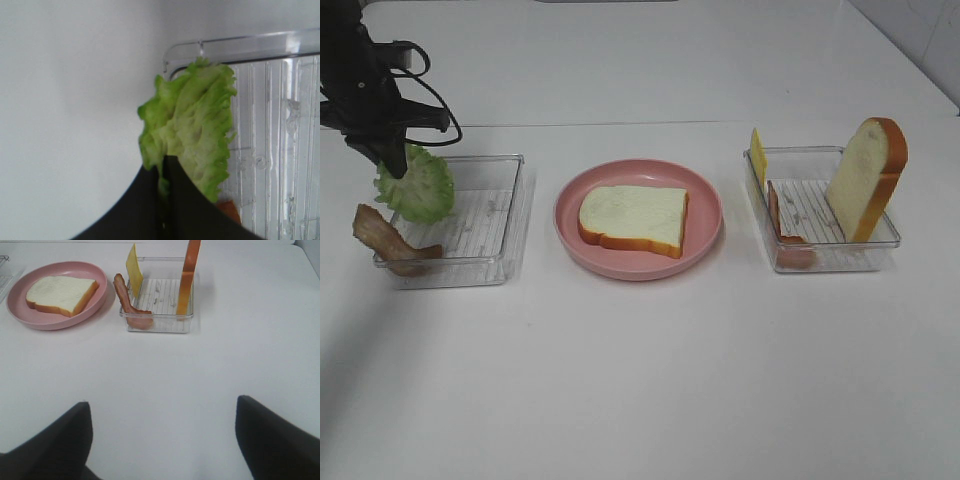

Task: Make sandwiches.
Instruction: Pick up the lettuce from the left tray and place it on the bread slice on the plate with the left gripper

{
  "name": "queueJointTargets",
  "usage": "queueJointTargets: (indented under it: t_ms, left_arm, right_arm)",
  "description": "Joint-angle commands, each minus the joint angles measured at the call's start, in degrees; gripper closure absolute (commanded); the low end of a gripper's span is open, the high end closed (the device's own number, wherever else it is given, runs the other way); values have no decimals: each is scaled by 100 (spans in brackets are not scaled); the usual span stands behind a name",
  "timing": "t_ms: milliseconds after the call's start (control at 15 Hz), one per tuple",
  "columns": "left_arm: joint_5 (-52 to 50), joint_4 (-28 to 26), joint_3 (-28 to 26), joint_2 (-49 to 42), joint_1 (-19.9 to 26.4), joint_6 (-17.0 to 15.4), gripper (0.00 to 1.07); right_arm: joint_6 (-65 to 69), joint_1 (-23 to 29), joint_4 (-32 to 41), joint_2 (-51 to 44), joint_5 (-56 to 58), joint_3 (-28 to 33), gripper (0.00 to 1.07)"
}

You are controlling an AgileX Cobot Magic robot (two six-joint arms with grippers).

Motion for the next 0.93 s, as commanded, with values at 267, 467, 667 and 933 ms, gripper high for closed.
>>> queueJointTargets:
  t_ms: [267,467,667,933]
  left_arm:
    - [29,-424,-223,-390,-52,80,107]
    - [-120,-1455,-464,-573,-52,315,107]
    - [-430,-3071,-607,-584,-63,332,107]
    - [-768,-4125,-602,-493,-561,871,107]
  right_arm:
    - [-46,-34,46,-92,-52,0,32]
    - [-46,-34,46,-92,-52,0,32]
    - [-46,-34,46,-92,-52,0,32]
    - [-46,-34,46,-92,-52,0,32]
